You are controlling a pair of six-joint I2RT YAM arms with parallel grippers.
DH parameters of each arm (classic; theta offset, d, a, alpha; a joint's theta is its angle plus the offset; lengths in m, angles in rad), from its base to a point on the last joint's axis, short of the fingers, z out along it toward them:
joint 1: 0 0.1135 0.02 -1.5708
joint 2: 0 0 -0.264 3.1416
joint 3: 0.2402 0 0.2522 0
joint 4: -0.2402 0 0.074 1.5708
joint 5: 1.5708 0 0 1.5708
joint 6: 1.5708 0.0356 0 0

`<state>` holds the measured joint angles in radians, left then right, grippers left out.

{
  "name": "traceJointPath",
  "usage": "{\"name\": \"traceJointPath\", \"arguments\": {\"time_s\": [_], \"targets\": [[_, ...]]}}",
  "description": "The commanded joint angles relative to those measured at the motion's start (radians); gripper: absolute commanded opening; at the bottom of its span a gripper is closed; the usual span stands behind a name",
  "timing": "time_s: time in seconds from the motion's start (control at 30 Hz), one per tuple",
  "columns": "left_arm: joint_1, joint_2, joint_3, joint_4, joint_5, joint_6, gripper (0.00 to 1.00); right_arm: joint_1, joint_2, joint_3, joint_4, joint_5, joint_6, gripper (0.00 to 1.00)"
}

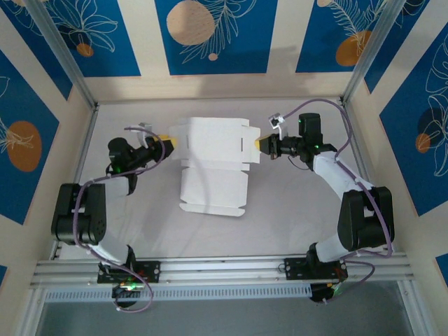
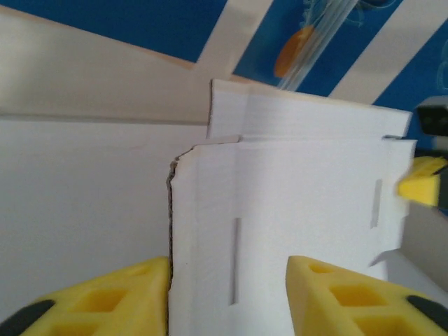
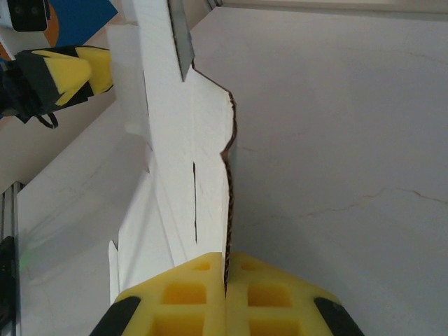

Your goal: Fold the paper box

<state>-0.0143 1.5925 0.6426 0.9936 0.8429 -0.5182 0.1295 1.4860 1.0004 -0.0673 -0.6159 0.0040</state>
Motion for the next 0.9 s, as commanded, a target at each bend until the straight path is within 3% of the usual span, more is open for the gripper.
{"name": "traceJointPath", "arguments": {"time_s": [0.0, 0.2, 0.23, 0.33, 0.47, 0.63, 0.7, 0.8, 0.87], "targets": [[0.011, 0.030, 0.019, 0.210, 0.114, -0.104, 0.29, -0.012, -0.025, 0.004, -0.002, -0.037, 0.015, 0.00], [0.013, 0.041, 0.026, 0.192, 0.105, -0.079, 0.22, -0.022, -0.030, 0.009, 0.002, -0.061, 0.022, 0.00], [0.013, 0.044, 0.026, 0.196, 0.102, -0.081, 0.23, -0.023, -0.030, 0.010, 0.001, -0.067, 0.021, 0.00], [0.013, 0.042, 0.022, 0.170, 0.078, -0.061, 0.41, -0.020, -0.038, 0.003, 0.015, -0.103, 0.015, 0.00], [0.012, 0.046, 0.035, 0.120, 0.079, -0.043, 0.43, -0.013, -0.057, -0.008, 0.031, -0.136, 0.005, 0.00], [0.011, 0.050, 0.039, 0.095, 0.065, -0.024, 0.32, -0.007, -0.074, -0.014, 0.025, -0.153, -0.005, 0.00], [0.008, 0.054, 0.038, 0.108, 0.064, -0.033, 0.24, -0.003, -0.082, -0.017, 0.024, -0.160, -0.008, 0.00], [-0.001, 0.049, 0.029, 0.142, 0.067, -0.027, 0.02, 0.001, -0.092, -0.024, 0.017, -0.122, -0.004, 0.00], [-0.009, 0.027, 0.007, 0.161, 0.043, 0.008, 0.00, 0.004, -0.100, -0.022, 0.004, -0.038, 0.004, 0.09]]}}
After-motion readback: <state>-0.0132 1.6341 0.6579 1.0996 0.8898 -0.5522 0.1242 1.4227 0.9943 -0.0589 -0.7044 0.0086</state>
